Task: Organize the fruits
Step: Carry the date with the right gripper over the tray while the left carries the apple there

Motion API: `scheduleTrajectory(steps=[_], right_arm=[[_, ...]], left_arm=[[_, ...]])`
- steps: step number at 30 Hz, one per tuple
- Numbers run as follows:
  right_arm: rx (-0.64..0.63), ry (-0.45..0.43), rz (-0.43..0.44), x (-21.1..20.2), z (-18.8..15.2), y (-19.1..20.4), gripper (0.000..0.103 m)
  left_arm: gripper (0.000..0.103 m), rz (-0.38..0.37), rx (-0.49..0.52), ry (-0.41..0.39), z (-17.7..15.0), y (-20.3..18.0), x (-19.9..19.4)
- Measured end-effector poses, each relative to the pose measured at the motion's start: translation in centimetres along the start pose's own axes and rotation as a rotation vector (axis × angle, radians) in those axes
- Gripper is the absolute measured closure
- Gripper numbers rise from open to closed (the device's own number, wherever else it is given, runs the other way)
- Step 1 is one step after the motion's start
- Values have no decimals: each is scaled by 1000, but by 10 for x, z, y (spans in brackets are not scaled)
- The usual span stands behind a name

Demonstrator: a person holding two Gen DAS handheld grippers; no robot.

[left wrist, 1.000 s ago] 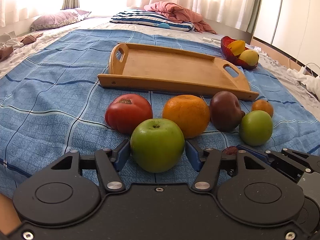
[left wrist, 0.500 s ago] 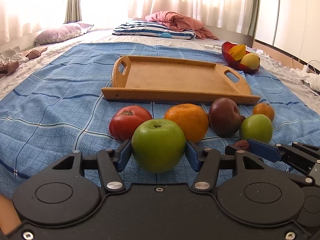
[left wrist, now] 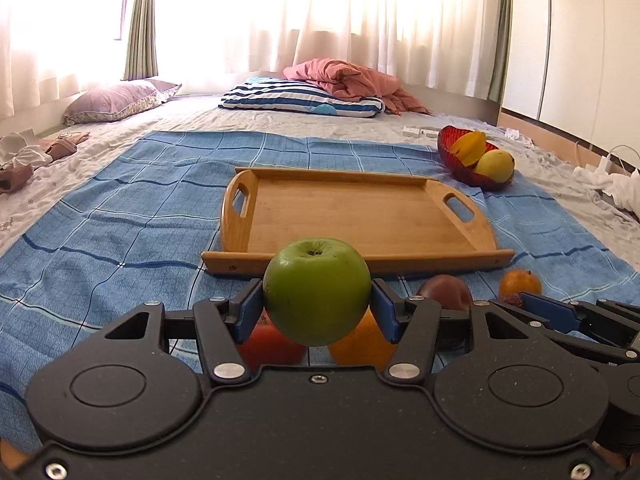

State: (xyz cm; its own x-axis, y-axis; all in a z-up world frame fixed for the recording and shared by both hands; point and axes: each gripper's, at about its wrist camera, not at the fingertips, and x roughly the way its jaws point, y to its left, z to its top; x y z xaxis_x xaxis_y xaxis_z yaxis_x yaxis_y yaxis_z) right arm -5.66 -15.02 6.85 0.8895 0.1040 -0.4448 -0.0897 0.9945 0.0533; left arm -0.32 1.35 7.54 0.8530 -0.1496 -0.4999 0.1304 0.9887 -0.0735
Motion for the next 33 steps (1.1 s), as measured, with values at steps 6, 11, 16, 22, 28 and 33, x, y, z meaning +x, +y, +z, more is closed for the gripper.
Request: scheduleTrajectory(steps=[6,11,16,22,28,33], right_arm=[[79,-28,-13,10,27,-24,69],[111,-36,-19,24,56,-45,69],[144,8,-7,47,89,-68,69],[212,166,40,103,113,-91,69],[222,299,44,160,116,-103,68],[189,361,20,190,106,-103,68]], left_arm=[[48,-16,-9,-1,28,4,17],[48,-54,-24,21,54,6,37],[48,-109,-21,34,82,3,58],[48,-143,-48,145,100,3,107],[48,-159,-50,218,105,2,153],[48,-153,-43,264,103,-3,184]])
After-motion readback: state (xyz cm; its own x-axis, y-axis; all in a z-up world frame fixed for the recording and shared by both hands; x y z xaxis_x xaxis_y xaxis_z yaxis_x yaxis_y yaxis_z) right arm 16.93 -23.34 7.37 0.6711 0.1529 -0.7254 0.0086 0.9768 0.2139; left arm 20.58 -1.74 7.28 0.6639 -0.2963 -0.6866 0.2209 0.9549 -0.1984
